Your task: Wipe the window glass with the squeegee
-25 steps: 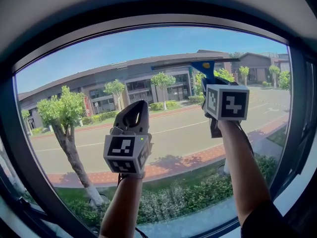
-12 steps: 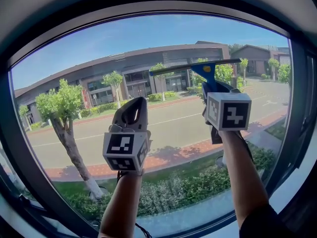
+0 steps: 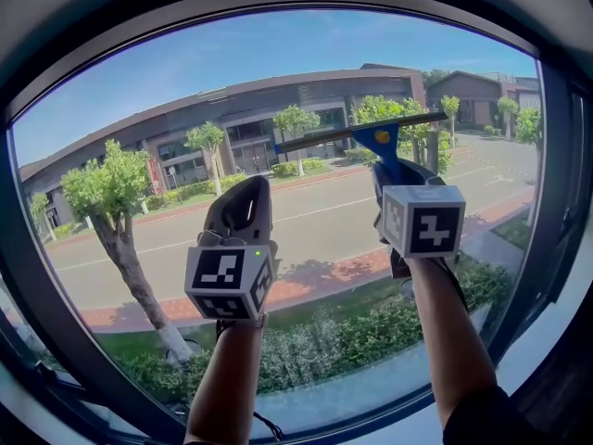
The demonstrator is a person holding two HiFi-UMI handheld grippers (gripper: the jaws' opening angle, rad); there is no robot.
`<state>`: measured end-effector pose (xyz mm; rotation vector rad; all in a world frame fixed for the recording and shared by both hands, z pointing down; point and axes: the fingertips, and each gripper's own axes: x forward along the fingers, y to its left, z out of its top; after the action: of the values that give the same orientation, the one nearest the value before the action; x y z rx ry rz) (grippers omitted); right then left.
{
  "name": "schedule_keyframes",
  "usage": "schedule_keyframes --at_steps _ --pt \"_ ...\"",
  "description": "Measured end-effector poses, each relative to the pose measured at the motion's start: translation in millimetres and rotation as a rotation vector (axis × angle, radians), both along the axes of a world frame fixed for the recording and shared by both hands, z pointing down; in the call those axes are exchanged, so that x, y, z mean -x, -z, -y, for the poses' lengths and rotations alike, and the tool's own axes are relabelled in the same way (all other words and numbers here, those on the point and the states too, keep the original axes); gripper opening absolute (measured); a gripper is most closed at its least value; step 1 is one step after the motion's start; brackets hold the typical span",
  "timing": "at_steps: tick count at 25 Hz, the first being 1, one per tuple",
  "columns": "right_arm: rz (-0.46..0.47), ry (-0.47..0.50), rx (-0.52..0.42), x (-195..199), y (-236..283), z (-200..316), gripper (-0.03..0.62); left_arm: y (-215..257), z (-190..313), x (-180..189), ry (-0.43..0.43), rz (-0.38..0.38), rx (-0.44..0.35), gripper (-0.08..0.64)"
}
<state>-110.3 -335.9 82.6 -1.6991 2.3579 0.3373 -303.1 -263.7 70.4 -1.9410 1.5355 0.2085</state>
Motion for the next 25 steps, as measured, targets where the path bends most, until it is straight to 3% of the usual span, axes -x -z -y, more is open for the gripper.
schedule_keyframes --at_steps 16,21,25 --pt "-0.031 0.005 0.042 -5 -52 -1 0.136 -46 -1 -5 0.009 0.009 0.046 0.002" --pt "-0.033 0.007 0.078 -4 -82 0 0.135 -68 1 7 0.026 -0.029 0.077 0.002" --pt "-0.027 0.005 0.095 -11 -96 0 0.137 -81 3 -4 0.013 -0.031 0.097 0.002"
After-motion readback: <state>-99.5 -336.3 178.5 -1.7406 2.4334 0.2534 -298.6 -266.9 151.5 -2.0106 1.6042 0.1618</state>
